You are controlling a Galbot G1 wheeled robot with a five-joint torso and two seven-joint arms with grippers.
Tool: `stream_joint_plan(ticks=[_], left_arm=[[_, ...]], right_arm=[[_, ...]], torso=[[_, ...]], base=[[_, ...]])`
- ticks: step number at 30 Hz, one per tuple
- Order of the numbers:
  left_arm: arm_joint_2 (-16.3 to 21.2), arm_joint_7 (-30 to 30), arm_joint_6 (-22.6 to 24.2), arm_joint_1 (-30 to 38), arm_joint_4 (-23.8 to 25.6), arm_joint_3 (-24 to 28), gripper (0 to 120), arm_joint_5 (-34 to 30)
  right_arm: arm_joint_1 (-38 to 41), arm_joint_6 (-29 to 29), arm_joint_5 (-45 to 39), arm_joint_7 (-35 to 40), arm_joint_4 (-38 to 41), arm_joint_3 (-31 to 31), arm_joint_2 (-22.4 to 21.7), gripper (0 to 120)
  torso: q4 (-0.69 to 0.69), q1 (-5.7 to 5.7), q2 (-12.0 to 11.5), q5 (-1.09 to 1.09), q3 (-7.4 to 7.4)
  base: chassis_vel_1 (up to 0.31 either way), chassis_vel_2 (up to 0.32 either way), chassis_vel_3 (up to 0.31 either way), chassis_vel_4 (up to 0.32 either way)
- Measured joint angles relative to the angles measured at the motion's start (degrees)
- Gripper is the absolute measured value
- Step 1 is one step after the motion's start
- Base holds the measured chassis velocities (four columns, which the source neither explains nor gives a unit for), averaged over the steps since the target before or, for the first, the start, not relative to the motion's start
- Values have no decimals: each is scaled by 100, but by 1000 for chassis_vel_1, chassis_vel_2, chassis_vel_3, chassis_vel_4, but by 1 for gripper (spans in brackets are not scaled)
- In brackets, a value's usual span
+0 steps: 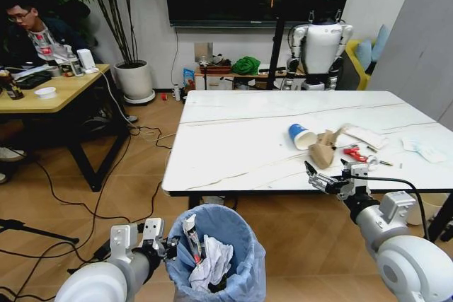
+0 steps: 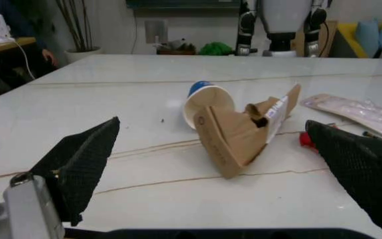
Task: Pick up the trash bin and place the trash from the table into it.
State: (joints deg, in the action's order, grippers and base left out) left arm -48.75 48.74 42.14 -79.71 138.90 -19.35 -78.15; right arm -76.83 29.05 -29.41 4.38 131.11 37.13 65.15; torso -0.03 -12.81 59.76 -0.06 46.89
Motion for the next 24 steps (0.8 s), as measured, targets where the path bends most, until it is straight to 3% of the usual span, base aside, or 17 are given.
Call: stream_joint_plan(ticks=[2,17,24], left_arm=[[4,0,0,-32,28,-16,0,2],[23,-13,0,-180,126,-63,0,47],[50,-39,0,-333,190,-124,0,125]], right_arm=[[-17,0,-10,1,13,2,12,100],[41,-9,-235,367,-34,-180,-217,100],[1176,543,-1968,1213,-556,-651,-696,100]], torso=[[2,1,0,8,0],[-2,0,-1,7,1],[4,1,0,4,0]], base=[[-240,-226,260,245],[-222,-226,237,219],[18,-19,15,2]])
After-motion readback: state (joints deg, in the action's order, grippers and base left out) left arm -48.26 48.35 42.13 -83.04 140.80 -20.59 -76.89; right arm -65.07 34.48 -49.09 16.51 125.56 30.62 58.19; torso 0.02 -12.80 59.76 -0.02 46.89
